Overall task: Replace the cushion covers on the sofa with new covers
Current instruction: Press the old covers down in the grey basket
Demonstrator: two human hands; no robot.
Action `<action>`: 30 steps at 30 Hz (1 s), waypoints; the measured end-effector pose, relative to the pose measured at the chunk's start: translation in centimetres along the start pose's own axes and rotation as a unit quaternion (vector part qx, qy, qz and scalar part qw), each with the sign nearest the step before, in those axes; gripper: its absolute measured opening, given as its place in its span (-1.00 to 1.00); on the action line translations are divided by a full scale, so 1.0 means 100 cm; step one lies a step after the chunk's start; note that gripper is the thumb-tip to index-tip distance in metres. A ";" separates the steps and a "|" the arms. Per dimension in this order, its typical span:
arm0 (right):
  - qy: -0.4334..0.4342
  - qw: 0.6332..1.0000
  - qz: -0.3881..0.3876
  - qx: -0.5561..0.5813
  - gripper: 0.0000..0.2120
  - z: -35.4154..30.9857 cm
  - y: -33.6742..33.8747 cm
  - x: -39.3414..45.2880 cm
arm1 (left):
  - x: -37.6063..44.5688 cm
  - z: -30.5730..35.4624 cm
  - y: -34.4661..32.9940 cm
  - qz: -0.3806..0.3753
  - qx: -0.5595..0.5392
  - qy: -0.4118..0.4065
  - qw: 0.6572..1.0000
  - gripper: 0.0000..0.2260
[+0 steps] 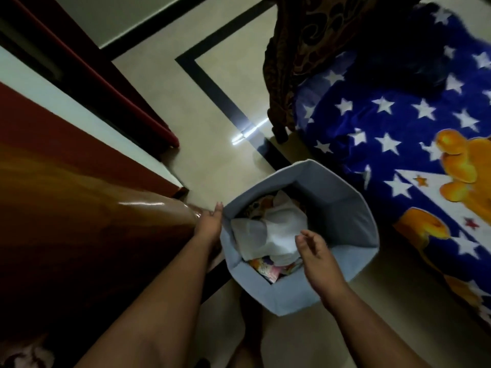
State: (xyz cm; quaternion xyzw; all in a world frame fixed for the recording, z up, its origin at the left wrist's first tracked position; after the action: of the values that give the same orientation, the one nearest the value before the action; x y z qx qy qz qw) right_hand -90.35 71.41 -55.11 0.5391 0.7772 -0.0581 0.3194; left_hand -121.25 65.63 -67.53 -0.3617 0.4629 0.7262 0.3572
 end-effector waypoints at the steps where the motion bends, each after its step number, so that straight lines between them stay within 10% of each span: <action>1: -0.001 1.000 -0.002 0.003 -0.57 0.001 -0.003 0.009 | 0.003 0.004 -0.003 -0.009 -0.005 0.013 1.000 -0.16; 7: -0.016 1.000 -0.006 -0.001 -0.59 0.009 -0.023 0.049 | 0.089 -0.010 -0.024 -0.021 -0.098 0.057 0.993 0.05; 10: -0.017 1.000 -0.010 -0.001 -0.59 0.005 -0.032 0.059 | 0.149 -0.027 -0.034 -0.019 -0.198 0.092 0.976 -0.20; 16: -0.034 0.999 -0.008 0.004 -0.50 -0.017 -0.025 0.068 | 0.043 0.039 -0.015 -0.079 -0.315 0.117 0.939 -0.61; 22: -0.002 0.999 -0.033 -0.004 -0.51 -0.064 -0.019 0.071 | 0.017 0.048 -0.022 -0.113 -0.274 0.119 0.947 -0.61; 30: 0.037 0.998 -0.046 0.004 -0.52 -0.095 -0.015 0.047 | -0.045 0.078 0.009 -0.024 -0.197 -0.089 0.976 -0.66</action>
State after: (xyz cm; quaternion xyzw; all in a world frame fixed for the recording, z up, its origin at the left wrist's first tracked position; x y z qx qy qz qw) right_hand -96.79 78.71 -50.64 0.5061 0.8122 -0.0557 0.2848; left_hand -121.31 71.76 -60.88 -0.3699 0.2683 0.8237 0.3357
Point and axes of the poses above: each hand's wrist, its own x-axis towards the middle knuckle, its own y-axis out of the back of the hand, z = x × y, the point moved 7 cm from there along x, towards the middle knuckle, and after that the axes turned 11 degrees about y, right-handed, at the moved point
